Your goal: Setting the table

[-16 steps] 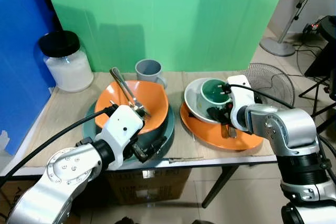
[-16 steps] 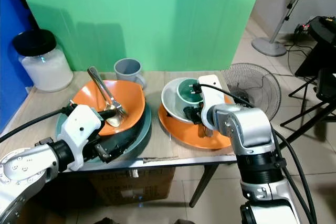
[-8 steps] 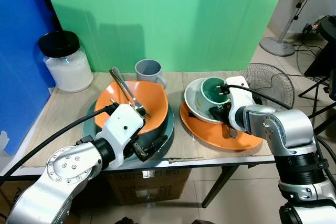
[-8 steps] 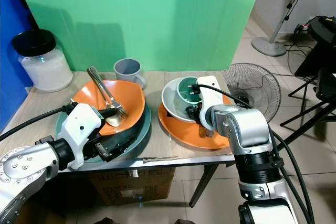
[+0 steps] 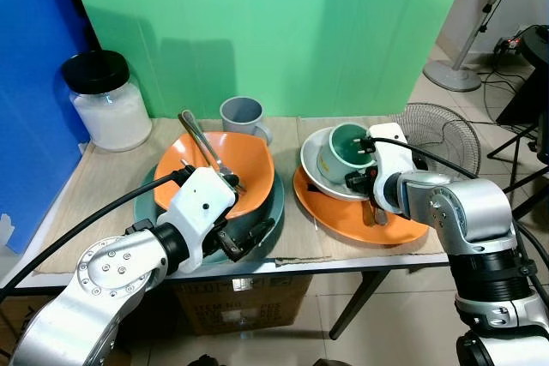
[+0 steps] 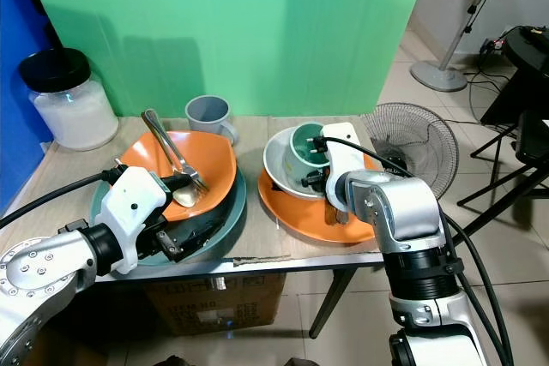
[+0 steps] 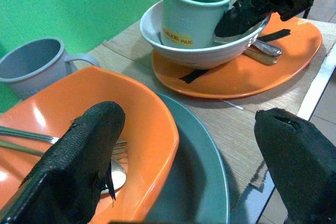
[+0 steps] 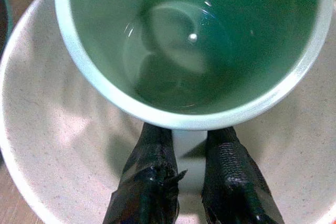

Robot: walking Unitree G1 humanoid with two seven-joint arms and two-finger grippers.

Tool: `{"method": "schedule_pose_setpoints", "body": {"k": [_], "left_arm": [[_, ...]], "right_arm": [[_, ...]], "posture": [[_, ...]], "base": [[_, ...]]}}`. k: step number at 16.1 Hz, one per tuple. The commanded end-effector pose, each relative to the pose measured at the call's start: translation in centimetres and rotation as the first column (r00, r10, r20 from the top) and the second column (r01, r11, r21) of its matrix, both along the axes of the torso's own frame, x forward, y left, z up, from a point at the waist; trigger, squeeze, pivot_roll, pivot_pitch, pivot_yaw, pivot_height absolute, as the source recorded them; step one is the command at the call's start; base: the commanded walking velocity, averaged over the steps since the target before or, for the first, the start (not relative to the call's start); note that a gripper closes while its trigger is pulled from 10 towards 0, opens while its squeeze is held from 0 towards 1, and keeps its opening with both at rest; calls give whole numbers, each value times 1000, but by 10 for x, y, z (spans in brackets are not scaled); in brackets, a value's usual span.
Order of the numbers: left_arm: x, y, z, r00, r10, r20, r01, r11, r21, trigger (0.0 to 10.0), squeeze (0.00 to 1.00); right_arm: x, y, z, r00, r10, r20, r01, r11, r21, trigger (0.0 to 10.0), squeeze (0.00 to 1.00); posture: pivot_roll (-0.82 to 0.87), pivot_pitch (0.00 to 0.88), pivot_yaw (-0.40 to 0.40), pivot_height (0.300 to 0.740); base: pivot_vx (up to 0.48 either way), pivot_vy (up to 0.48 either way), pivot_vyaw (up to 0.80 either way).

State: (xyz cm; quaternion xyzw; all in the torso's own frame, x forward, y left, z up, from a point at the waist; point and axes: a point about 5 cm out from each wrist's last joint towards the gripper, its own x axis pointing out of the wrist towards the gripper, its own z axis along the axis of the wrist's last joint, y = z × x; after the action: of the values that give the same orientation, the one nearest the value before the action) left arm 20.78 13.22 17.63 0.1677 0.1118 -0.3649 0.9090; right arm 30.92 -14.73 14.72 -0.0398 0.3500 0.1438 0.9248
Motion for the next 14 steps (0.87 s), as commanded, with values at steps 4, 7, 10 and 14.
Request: {"method": "schedule_pose_setpoints", "body": {"k": [4, 7, 10, 14], "left_arm": [[1, -1, 1, 1000, -4, 12, 4, 1000, 10, 10000, 0], [3, 1, 5, 997, 44, 56, -45, 999, 6, 10000, 0], [14, 8, 11, 942, 290, 170, -282, 957, -70, 10000, 0], [21, 5, 17, 849, 478, 227, -441, 876, -194, 10000, 0]], "right_arm": [[4, -3, 32, 993, -10, 118, 6, 999, 40, 0, 0], [0, -8, 56, 967, -34, 253, 5, 993, 116, 0, 0], [-20, -15, 70, 889, -44, 456, -43, 983, 179, 10000, 0], [-38, -11, 73, 797, -87, 598, -16, 986, 164, 10000, 0]], "posture": [[-69, 0, -40, 740], [-68, 0, -42, 740], [-79, 0, -27, 740], [-98, 0, 15, 740]], "base": [[0, 0, 0], [0, 0, 0], [0, 0, 0], [0, 0, -753]]}}
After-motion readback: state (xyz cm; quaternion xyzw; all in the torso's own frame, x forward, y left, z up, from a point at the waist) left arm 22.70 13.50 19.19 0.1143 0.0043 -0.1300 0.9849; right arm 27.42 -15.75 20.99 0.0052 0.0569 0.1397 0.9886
